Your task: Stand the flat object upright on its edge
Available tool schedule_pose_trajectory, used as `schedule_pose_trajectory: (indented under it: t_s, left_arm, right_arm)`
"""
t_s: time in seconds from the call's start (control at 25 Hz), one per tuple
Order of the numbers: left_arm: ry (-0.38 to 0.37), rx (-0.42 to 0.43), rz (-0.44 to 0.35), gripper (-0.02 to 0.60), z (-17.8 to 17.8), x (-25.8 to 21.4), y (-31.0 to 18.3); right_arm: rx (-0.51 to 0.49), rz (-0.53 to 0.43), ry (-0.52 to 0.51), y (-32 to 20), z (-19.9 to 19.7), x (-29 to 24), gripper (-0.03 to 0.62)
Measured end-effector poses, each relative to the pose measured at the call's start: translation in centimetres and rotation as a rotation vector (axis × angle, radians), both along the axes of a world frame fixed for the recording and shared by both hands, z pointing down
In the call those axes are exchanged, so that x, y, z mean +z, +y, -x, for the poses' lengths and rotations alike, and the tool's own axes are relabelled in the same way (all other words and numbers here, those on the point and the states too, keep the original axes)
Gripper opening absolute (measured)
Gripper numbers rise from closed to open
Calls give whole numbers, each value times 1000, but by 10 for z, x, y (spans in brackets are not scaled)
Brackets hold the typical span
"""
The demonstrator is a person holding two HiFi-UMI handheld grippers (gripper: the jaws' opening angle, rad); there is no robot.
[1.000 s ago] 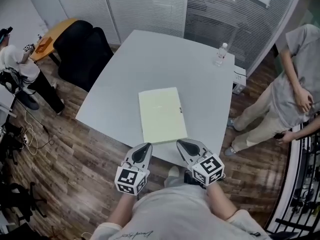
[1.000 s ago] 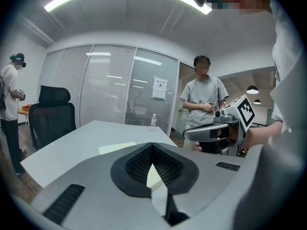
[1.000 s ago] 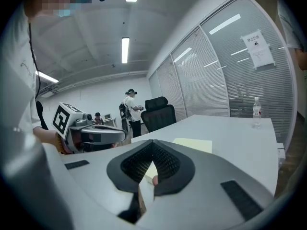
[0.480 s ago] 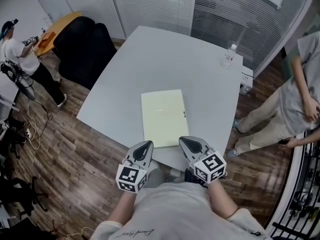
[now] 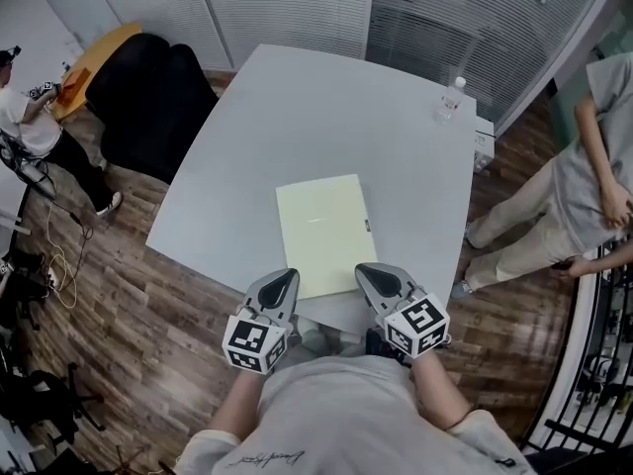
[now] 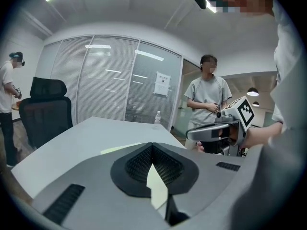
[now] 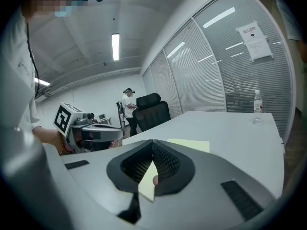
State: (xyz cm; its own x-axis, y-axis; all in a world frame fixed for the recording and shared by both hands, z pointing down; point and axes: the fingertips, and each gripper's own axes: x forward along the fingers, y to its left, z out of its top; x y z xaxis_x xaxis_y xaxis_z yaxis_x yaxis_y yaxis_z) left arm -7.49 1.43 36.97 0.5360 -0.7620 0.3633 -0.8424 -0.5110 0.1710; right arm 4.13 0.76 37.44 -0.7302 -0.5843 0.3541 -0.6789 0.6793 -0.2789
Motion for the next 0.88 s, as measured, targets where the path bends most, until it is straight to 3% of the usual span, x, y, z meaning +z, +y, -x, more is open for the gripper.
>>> schedule_pose_trajectory:
  t_s: [0.88]
  left_arm:
    - [-1,14,83,11,20,24,-36]
  right_arm:
    - [52,59,52,-44,-11,16,25]
